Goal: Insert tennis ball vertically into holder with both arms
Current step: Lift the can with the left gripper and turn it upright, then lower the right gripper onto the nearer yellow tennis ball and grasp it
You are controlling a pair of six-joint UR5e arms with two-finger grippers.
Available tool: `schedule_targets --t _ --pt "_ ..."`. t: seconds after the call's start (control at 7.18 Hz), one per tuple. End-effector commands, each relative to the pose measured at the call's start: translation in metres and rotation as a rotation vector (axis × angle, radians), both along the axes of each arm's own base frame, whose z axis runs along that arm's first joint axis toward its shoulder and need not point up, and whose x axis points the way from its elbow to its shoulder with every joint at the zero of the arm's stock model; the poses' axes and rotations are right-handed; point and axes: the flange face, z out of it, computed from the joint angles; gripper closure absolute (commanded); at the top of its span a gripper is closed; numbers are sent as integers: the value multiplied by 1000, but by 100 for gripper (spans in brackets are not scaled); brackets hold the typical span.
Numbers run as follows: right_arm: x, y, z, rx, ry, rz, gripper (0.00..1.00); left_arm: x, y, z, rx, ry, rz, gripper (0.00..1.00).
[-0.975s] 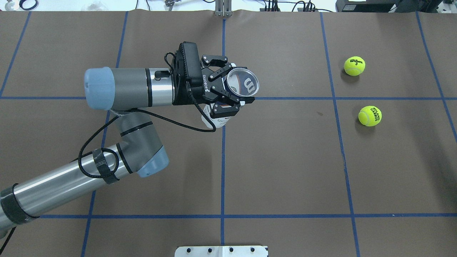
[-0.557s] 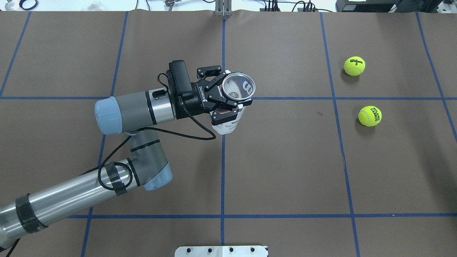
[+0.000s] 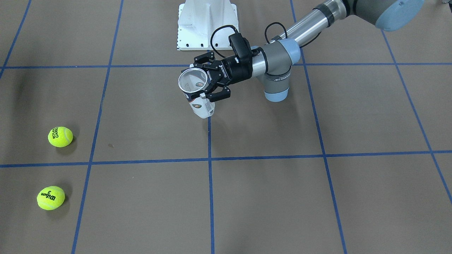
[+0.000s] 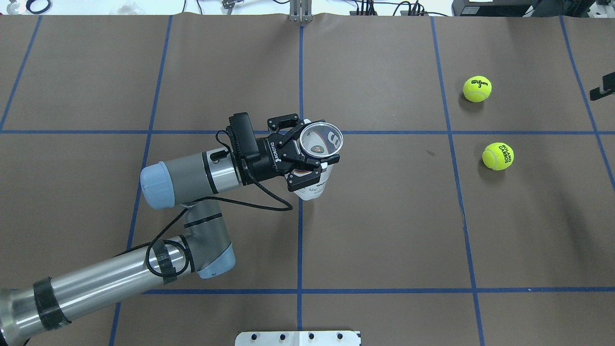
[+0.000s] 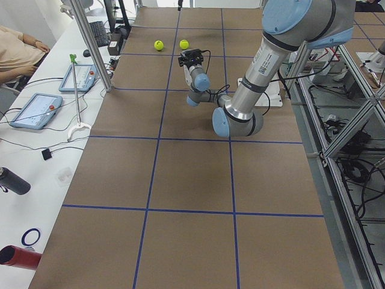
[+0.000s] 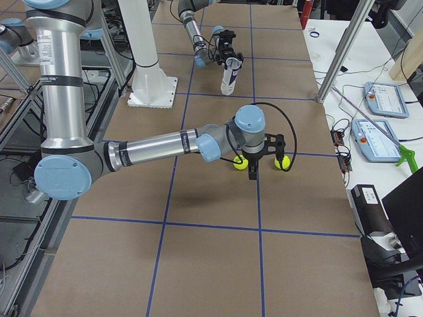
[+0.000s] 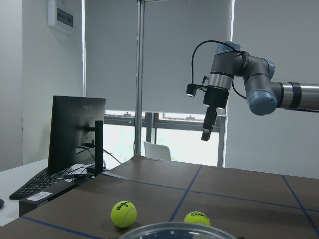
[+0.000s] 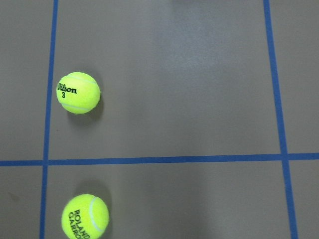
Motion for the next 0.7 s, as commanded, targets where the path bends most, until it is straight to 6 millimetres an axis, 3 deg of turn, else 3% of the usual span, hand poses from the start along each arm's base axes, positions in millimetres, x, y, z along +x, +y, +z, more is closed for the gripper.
schedule_targets --t 0.0,0.14,0.42,0.56 --pt "-75 -20 -44 -42 24 46 1 2 2 0 0 0 4 42" --pt "-110 -19 -50 -20 67 39 1 1 1 0 0 0 3 42" --pt "-167 -6 -37 19 167 4 1 2 2 0 1 2 4 42" --pt "-182 5 -29 23 183 -17 0 4 5 0 1 2 9 42"
